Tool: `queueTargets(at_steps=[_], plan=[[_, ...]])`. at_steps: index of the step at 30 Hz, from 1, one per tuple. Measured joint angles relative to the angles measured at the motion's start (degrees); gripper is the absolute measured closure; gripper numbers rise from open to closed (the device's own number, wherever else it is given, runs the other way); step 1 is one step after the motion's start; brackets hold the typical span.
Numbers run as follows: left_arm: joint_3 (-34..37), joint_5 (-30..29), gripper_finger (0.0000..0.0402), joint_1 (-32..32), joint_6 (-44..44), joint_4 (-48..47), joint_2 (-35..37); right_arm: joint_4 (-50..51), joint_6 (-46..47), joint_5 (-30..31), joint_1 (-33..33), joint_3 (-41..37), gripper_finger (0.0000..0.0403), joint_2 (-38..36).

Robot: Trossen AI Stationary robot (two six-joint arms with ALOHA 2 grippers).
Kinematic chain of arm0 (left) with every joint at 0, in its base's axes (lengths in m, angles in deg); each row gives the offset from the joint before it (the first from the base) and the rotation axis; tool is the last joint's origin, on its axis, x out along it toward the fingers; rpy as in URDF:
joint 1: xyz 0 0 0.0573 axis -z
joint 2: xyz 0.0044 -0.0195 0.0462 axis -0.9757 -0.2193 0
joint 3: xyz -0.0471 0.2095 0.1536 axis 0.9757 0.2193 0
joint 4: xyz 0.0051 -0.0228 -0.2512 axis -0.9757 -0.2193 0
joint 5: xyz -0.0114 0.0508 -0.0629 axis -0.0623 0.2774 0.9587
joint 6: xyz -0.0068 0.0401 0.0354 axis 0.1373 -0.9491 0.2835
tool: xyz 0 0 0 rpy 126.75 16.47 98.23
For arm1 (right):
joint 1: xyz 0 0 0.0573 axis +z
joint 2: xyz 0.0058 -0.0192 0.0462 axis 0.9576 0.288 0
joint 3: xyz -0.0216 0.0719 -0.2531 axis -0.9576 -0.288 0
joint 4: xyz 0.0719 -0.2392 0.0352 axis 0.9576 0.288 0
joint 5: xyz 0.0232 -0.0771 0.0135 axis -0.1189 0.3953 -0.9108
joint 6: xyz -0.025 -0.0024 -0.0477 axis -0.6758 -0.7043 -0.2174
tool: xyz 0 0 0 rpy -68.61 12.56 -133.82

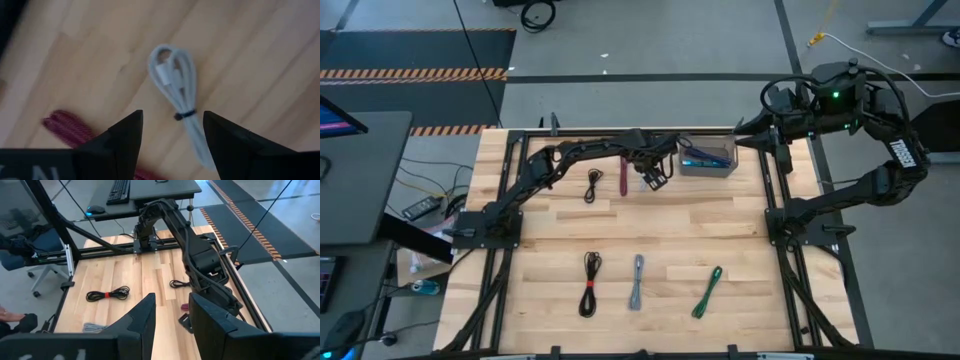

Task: Pick and place USB-C Cables
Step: Put the white charger cable into the black bin

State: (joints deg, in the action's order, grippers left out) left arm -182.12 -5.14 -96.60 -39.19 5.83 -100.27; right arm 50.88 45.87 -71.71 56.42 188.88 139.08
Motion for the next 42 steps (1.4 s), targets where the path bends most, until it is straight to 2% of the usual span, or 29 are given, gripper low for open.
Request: queueTargets(at_steps=[3,9,12,16,19,23,24,27,32,34,36,42], plan=[[-0.1,1.8,0.0186,0.2,0.3,2.0,-0.9,0.0,0.0,-0.1,0.0,0.0,0.028,0.0],[0.0,3.6,0.0186,0.7,0.6,-1.5,-4.4,0.0,0.2,-0.1,0.0,0.0,0.028,-0.2],[-0.2,1.0,0.0187,1.4,0.2,-0.9,-5.1,0.0,0.3,-0.2,0.0,0.0,0.028,-0.4],[-0.2,0.4,0.0199,1.5,0.1,-0.3,-5.1,0.0,0.3,-0.3,0.0,0.0,0.028,-0.7],[-0.1,1.0,0.0249,1.5,0.0,0.2,-5.1,0.0,0.3,-0.2,0.0,0.0,0.028,-0.7],[0.0,2.6,0.0363,1.6,-1.3,1.1,-4.9,0.0,0.2,-0.2,0.0,0.0,0.028,-0.8],[-0.1,3.0,0.0374,1.7,-1.7,1.4,-4.7,0.0,0.2,0.1,0.0,0.0,0.028,-0.8],[-2.7,0.3,0.0375,2.2,-3.2,2.6,-4.4,0.0,0.2,0.5,0.0,0.0,0.028,-0.8],[-15.4,-2.4,0.0375,2.8,-6.5,1.6,-3.4,0.0,0.3,0.6,0.0,0.0,0.028,-0.8],[-14.0,-2.3,0.0375,2.7,-9.0,11.4,-1.1,-0.1,0.7,1.3,0.0,0.0,0.028,-0.8],[-12.9,-0.7,0.0375,2.1,-9.1,16.3,0.1,-0.3,1.3,1.8,0.0,0.0,0.028,-0.8],[-14.9,0.0,0.0375,1.4,-9.1,11.3,-0.2,-0.4,2.7,3.1,0.0,0.0,0.028,-0.7]])
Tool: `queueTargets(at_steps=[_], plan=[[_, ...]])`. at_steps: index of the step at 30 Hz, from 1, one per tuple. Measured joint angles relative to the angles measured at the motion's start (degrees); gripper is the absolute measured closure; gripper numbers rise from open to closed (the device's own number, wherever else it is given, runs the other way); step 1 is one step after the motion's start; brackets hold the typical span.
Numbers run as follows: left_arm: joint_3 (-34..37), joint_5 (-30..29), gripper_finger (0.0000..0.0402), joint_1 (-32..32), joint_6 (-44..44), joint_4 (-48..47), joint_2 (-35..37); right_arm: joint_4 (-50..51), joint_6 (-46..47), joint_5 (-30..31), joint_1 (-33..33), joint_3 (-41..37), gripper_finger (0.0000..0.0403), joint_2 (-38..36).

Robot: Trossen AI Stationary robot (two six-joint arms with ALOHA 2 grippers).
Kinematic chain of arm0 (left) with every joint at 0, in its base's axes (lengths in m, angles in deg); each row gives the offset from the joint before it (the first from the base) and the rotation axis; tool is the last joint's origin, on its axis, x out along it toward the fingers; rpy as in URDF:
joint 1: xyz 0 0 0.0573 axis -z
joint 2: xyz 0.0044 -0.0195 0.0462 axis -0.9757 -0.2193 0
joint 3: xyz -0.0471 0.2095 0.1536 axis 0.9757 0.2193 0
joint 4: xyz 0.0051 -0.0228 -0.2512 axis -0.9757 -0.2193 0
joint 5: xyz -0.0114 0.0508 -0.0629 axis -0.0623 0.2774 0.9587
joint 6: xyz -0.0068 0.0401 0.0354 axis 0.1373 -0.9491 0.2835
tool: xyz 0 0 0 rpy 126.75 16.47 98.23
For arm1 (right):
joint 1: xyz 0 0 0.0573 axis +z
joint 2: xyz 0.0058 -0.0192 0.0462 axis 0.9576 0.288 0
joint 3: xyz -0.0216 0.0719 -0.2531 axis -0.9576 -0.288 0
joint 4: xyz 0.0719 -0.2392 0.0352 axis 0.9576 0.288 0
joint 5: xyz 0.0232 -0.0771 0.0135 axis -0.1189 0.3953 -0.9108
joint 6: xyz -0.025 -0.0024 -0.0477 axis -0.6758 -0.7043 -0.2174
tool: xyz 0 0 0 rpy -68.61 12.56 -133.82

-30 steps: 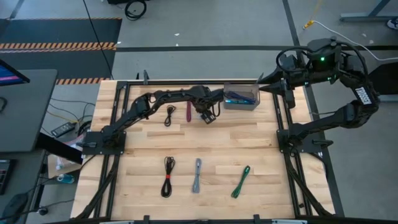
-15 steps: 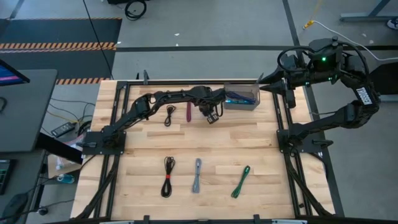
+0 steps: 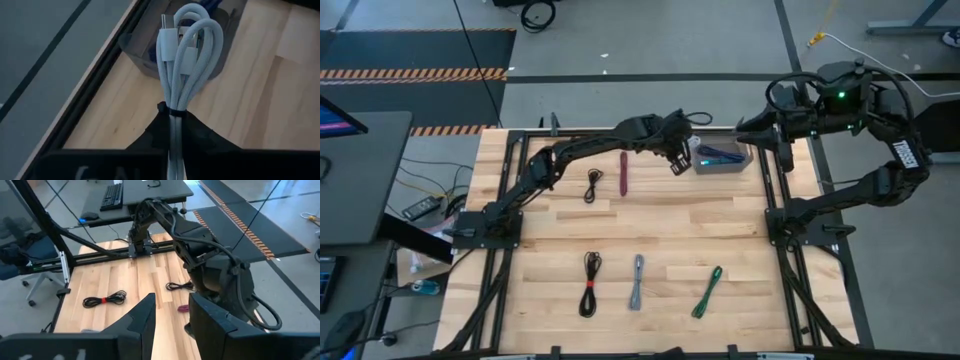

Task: Pick and place USB-C Cables
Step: Put the white charger cable into the black bin

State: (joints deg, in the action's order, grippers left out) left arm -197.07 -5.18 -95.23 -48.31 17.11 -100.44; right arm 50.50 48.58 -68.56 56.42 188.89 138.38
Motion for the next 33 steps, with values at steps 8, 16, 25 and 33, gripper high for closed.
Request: queueTargets(at_steps=[8,16,25,33], plan=[[0.0,-0.1,0.0375,0.2,-1.9,-8.4,0.6,16.7,0.0,19.2,-1.3,-0.7,0.0357,2.7],[0.0,-3.0,0.0375,0.2,-4.1,-14.7,5.8,14.3,-1.6,27.2,-6.1,-12.0,0.0399,4.5],[0.0,-7.9,0.0375,0.1,-5.4,-23.3,10.8,9.2,-4.5,33.1,-23.3,-24.6,0.0401,4.8],[0.0,-8.2,0.0375,0.2,-6.4,-25.6,12.3,-4.4,-3.8,16.5,-39.5,-34.6,0.0402,5.4]])
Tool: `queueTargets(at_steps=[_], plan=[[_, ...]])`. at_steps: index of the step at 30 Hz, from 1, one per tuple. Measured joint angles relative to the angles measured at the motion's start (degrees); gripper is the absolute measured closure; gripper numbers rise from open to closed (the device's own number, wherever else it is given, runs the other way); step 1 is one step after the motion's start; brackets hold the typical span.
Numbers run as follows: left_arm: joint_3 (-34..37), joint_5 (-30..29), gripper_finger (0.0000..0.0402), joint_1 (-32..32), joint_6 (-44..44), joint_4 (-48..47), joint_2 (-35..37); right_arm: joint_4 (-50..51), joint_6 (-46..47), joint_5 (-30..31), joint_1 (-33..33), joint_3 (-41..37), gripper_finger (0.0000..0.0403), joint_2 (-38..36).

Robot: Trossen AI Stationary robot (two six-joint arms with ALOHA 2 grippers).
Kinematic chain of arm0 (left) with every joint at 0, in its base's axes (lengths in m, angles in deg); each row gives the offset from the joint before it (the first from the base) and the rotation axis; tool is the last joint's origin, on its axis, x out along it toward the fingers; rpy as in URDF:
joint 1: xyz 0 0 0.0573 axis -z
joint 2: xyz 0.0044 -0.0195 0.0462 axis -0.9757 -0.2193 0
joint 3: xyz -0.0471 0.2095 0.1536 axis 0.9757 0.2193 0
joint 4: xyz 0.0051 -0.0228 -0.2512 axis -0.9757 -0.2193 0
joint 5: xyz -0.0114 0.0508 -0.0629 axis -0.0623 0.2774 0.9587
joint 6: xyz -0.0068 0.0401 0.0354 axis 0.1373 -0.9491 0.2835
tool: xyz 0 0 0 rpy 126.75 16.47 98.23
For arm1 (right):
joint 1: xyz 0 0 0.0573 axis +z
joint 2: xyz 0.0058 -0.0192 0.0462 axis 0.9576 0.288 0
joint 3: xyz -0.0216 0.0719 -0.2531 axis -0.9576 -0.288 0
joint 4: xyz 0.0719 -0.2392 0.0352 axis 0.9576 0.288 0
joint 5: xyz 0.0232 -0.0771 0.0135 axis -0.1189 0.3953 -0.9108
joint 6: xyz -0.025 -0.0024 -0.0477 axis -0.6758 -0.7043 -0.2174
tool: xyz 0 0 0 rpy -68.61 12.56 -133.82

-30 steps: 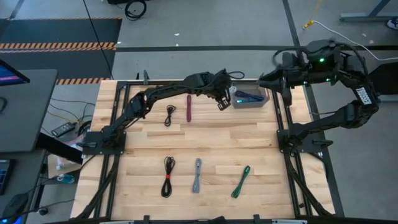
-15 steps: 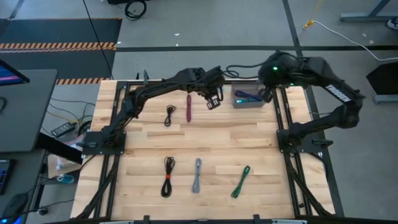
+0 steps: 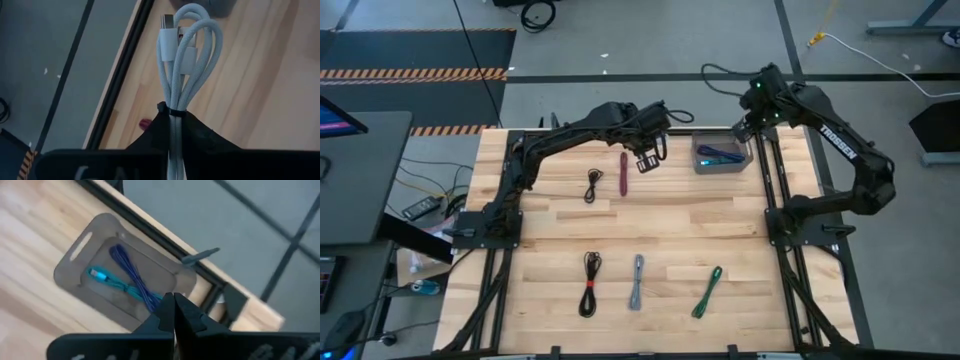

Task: Pick and place USB-C Cables
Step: Put the white charger cable into the black bin

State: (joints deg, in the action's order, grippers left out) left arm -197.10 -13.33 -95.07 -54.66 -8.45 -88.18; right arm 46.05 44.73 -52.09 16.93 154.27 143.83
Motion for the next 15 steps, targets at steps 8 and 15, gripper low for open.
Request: queueTargets(at_steps=[8,15], plan=[[0.0,0.0,0.0375,-0.3,-1.5,-0.3,0.1,-9.5,4.4,-3.9,-3.9,-1.4,0.0402,-0.7],[0.0,0.9,0.0375,-0.2,-2.5,2.0,0.1,-15.9,12.5,-6.9,-4.2,-1.2,0.0402,-2.8]])
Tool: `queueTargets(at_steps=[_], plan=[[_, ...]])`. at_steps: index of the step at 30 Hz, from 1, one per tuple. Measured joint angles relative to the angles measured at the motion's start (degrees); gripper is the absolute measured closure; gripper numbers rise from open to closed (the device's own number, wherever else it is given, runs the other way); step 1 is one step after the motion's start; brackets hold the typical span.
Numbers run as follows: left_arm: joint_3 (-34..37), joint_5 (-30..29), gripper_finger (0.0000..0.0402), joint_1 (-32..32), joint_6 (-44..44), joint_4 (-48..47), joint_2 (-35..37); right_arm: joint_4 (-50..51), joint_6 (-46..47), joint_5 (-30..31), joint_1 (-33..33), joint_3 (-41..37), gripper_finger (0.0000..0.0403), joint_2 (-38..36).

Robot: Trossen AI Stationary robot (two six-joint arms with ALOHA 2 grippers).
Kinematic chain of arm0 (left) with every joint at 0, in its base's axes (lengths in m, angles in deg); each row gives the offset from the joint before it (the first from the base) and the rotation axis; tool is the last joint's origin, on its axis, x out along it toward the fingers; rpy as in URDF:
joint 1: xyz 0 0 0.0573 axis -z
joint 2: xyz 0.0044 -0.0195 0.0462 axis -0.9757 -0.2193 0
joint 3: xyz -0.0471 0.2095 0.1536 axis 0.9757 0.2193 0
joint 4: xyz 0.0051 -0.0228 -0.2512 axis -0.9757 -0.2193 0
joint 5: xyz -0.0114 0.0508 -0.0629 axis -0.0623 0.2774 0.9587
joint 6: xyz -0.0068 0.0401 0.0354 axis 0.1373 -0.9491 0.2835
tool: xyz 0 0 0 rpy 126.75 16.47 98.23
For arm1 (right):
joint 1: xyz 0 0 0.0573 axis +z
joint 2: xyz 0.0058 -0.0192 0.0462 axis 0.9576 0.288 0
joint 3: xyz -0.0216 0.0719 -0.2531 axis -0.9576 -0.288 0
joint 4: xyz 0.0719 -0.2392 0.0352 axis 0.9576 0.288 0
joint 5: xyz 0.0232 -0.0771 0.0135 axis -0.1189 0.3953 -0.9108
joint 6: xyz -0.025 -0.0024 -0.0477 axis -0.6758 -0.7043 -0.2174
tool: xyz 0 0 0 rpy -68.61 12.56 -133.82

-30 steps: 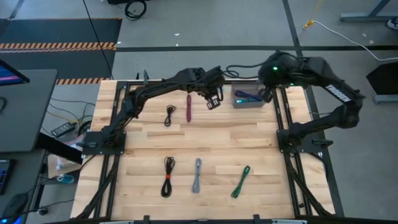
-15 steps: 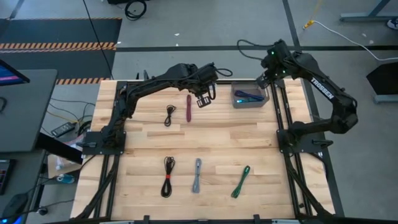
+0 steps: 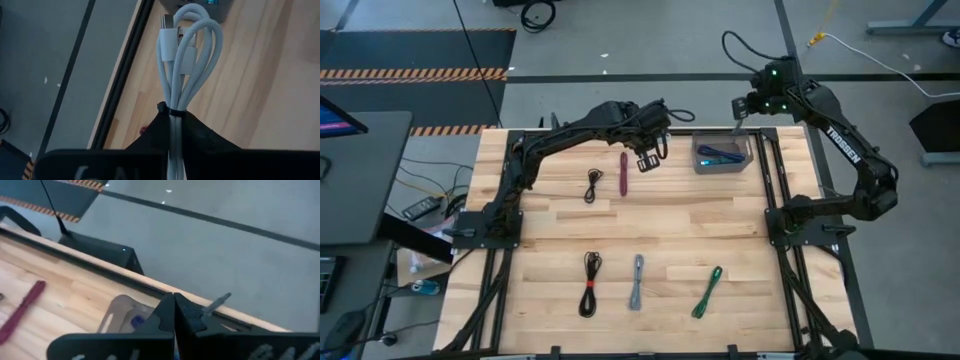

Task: Pick and place USB-C Cables
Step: Put the white charger cable into the black bin

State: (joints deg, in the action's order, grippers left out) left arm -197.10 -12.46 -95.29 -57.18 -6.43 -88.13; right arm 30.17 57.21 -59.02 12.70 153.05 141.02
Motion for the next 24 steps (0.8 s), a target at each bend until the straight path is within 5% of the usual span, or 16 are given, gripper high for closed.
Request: queueTargets(at_steps=[6,12,24], plan=[[0.0,0.0,0.0375,-0.6,-0.6,-3.4,0.0,3.9,4.3,2.4,5.2,-1.0,0.0403,0.2],[0.0,-5.3,0.0375,-1.4,-0.6,-12.2,0.1,4.3,10.2,3.9,12.2,-10.0,0.0403,0.3],[0.1,-8.8,0.0375,-2.9,-0.6,-18.5,6.4,-20.8,24.2,-0.4,21.5,-34.9,0.0403,1.3]])
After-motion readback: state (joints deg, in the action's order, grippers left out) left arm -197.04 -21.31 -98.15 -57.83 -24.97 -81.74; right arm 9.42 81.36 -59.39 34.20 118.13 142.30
